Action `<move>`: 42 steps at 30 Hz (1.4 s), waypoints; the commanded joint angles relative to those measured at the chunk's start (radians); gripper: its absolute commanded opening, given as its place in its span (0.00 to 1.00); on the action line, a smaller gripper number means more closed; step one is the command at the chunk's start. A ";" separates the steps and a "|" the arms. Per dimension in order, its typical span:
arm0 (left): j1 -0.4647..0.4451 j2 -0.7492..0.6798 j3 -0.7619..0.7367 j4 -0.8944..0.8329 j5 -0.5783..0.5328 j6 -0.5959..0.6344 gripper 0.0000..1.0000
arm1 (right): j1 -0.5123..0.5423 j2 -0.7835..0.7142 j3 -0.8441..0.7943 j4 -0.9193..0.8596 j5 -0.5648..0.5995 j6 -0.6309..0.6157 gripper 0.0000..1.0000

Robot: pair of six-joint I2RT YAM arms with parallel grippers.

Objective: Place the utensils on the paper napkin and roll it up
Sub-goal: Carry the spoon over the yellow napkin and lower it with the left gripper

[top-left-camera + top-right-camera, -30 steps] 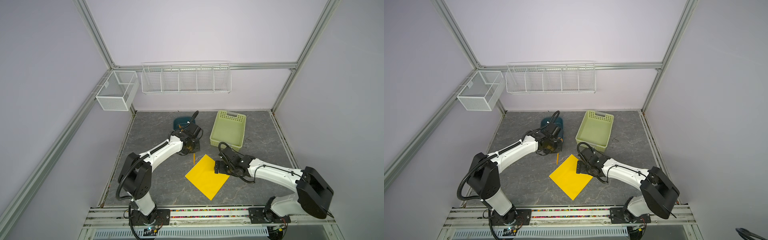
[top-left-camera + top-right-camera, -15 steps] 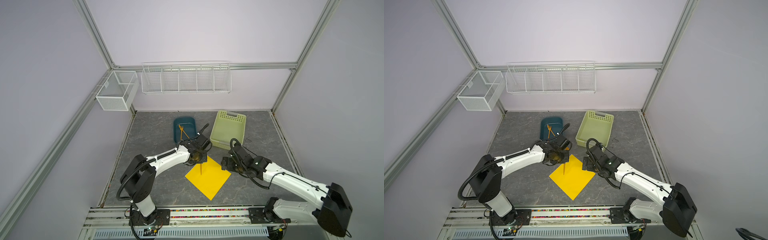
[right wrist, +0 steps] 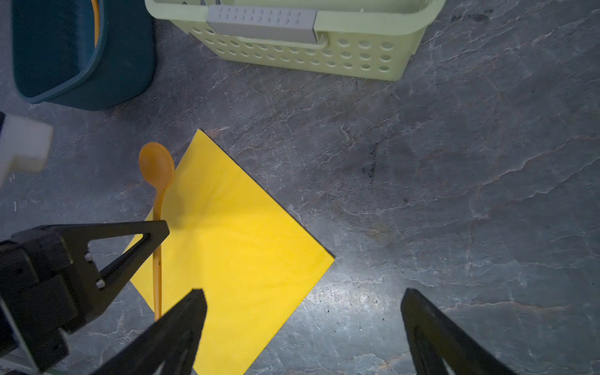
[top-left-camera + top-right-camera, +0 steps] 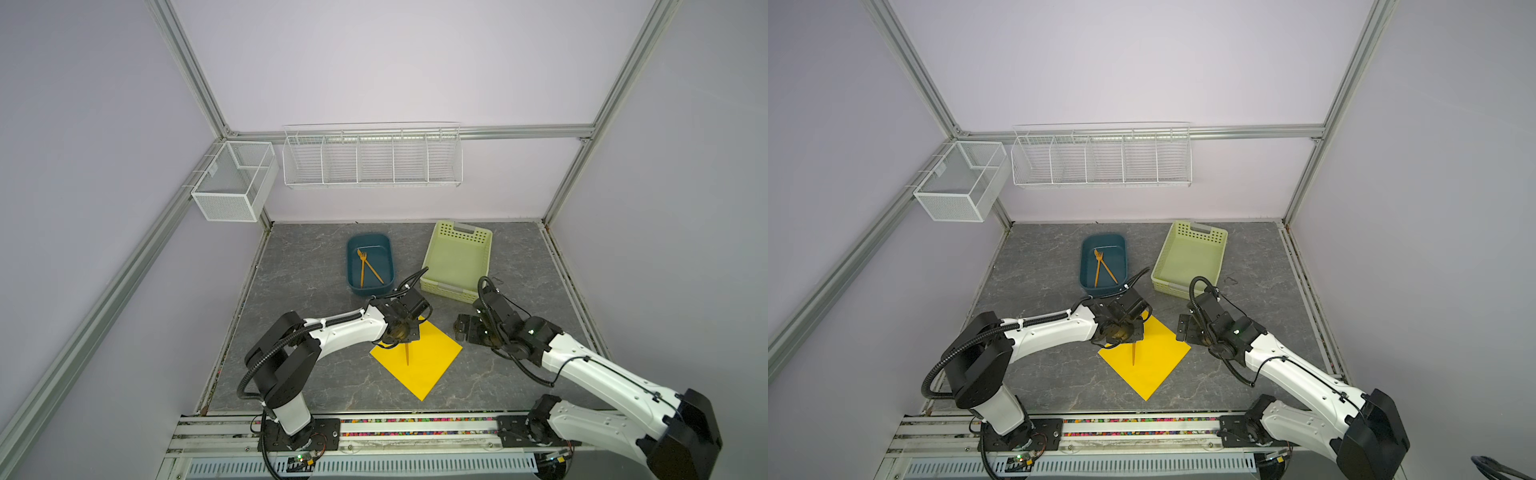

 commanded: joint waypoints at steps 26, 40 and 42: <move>-0.012 0.107 0.055 -0.018 -0.064 -0.021 0.05 | -0.019 -0.036 -0.045 -0.013 -0.028 -0.014 0.96; -0.011 0.148 0.092 -0.055 -0.070 -0.020 0.08 | -0.019 -0.040 -0.036 -0.015 -0.044 -0.022 0.96; -0.011 0.148 0.095 -0.063 -0.075 -0.021 0.08 | -0.019 -0.039 -0.035 -0.015 -0.046 -0.024 0.96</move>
